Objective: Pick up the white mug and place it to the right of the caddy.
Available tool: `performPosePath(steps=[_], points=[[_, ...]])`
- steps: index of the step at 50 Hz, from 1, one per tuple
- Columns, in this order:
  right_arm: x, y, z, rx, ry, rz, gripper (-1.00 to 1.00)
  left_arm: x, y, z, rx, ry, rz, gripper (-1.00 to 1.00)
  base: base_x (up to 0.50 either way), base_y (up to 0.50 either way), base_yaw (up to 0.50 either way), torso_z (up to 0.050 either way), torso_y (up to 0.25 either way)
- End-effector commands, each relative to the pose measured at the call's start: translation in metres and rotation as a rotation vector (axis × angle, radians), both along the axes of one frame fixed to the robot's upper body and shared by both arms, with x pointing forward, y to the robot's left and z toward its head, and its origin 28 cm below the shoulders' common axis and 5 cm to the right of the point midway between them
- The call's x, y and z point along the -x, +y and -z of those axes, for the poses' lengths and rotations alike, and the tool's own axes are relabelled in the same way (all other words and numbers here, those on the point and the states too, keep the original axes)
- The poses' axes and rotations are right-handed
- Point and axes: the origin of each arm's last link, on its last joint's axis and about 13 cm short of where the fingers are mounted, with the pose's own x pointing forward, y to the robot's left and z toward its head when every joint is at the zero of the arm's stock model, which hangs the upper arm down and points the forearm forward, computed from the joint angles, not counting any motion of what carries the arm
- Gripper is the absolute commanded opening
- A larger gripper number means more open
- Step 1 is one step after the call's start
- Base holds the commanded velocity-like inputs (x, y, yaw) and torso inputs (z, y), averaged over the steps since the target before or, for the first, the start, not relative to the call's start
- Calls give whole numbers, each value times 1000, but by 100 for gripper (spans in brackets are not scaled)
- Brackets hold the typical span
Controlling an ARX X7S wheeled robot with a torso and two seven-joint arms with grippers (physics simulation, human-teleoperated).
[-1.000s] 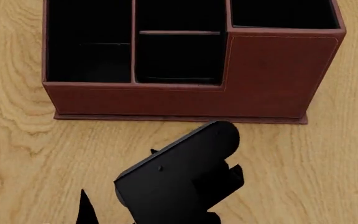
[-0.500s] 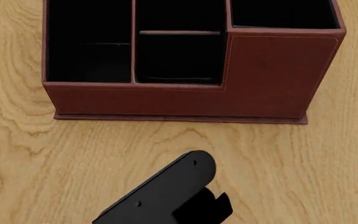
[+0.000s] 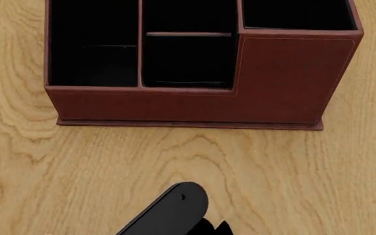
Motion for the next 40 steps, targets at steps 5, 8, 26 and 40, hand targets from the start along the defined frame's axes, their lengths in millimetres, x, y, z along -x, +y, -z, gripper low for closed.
performPosePath(steps=[5, 8, 26, 40], points=[[7, 4, -3, 43, 7, -50, 100, 1, 2, 2, 4, 1, -4, 100, 0, 0, 0, 0, 0], [7, 6, -4, 53, 20, -60, 100, 2, 2, 1, 5, 1, -5, 100, 0, 0, 0, 0, 0], [4, 19, -6, 117, 75, -108, 100, 3, 8, 7, 20, 2, -11, 100, 0, 0, 0, 0, 0], [0, 28, -4, 146, 124, -131, 100, 7, 9, 9, 22, 1, -15, 100, 0, 0, 0, 0, 0]])
